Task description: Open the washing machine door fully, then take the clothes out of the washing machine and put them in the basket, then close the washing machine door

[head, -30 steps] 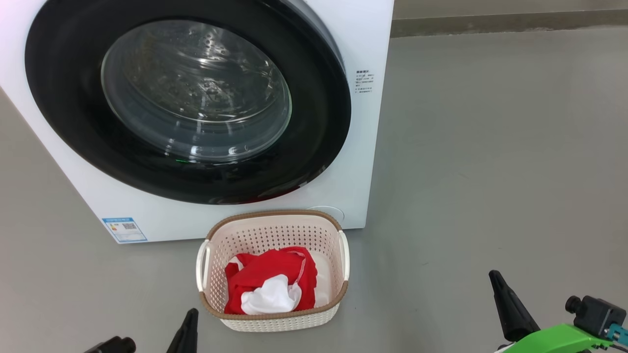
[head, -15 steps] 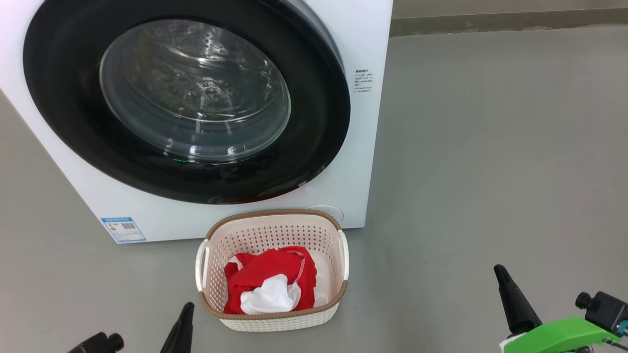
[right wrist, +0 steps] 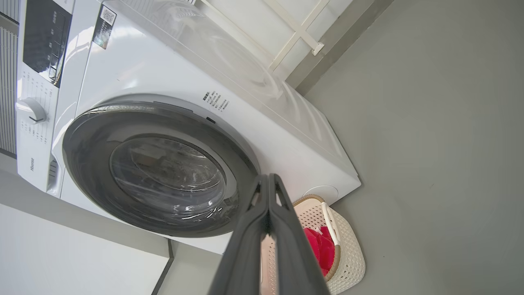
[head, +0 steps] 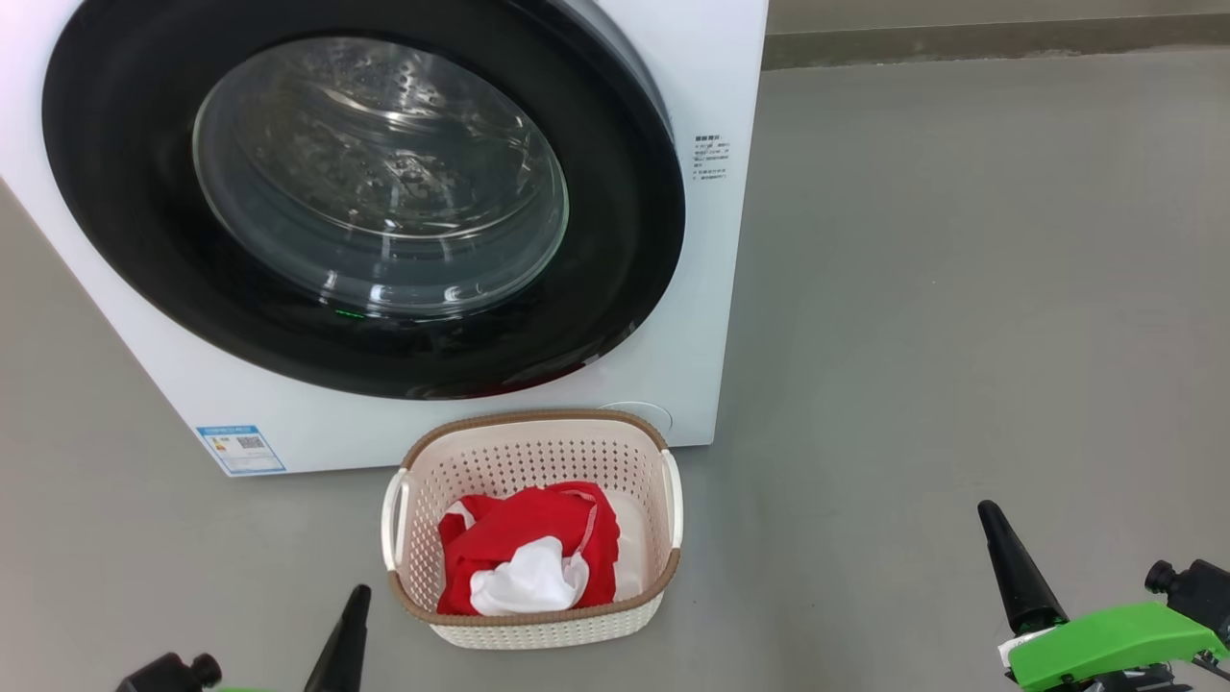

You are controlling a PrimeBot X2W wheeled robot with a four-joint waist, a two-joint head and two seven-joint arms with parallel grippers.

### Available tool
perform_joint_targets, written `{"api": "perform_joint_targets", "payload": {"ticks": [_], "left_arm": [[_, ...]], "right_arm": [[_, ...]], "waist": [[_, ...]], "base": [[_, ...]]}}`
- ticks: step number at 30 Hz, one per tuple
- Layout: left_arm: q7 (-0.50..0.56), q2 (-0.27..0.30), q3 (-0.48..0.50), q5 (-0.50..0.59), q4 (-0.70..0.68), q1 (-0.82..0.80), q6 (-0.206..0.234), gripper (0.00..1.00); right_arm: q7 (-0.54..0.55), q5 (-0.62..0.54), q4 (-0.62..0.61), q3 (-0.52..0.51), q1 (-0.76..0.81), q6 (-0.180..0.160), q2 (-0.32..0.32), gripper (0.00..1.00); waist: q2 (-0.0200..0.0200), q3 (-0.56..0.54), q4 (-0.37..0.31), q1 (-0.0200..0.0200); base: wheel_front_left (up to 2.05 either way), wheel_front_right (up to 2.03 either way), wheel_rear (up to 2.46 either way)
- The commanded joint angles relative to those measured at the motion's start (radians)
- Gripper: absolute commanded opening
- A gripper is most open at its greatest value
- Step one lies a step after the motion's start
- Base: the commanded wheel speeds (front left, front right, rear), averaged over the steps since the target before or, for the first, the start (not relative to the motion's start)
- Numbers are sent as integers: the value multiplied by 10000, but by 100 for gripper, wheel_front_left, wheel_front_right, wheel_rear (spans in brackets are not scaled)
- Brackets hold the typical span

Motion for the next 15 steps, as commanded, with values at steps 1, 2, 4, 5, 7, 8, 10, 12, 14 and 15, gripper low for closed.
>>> {"api": "perform_joint_targets", "payload": {"ticks": [1, 2, 4, 5, 7, 8, 10, 12, 14, 15], "left_arm": [[93, 68, 379, -359, -168, -546, -166, 0], [116, 57, 414, -461, -156, -559, -193, 0], [162, 35, 482, -665, -132, -585, -248, 0], [185, 25, 517, -767, -120, -598, -275, 0], [231, 3, 585, -968, -96, -624, -329, 0], [254, -8, 619, -1070, -84, -637, -357, 0], [300, -31, 689, -1273, -60, -663, -411, 0], [347, -53, 758, -1477, -35, -689, -466, 0], [393, -75, 828, -1681, -11, -716, -521, 0], [417, -87, 862, -1782, 1, -729, -548, 0]], "right_arm": [[80, 380, -215, 51, -508, -5, -155, 0], [100, 490, -207, 42, -526, -5, -157, 0], [138, 712, -191, 23, -564, -5, -161, 0], [157, 823, -183, 13, -582, -5, -163, 0], [196, 1040, -167, -5, -619, -6, -166, 0], [215, 1151, -159, -15, -638, -6, -168, 0], [254, 1372, -142, -34, -675, -6, -171, 0], [293, 1592, -126, -54, -713, -6, -174, 0], [333, 1813, -110, -74, -750, -6, -177, 0], [352, 1923, -102, -84, -769, -6, -179, 0]], "waist": [[0, 2, -2, -1], [0, 4, -3, -1], [0, 7, -6, -1], [0, 8, -7, -1], [0, 11, -10, -1], [0, 12, -11, -1], [0, 15, -13, -1], [0, 17, -16, -1], [0, 20, -18, -1], [0, 22, -19, -1]], "base": [[0, 0, 0], [0, 0, 0], [0, 0, 0], [0, 0, 0], [0, 0, 0], [0, 0, 0], [0, 0, 0], [0, 0, 0], [0, 0, 0], [0, 0, 0]]}}
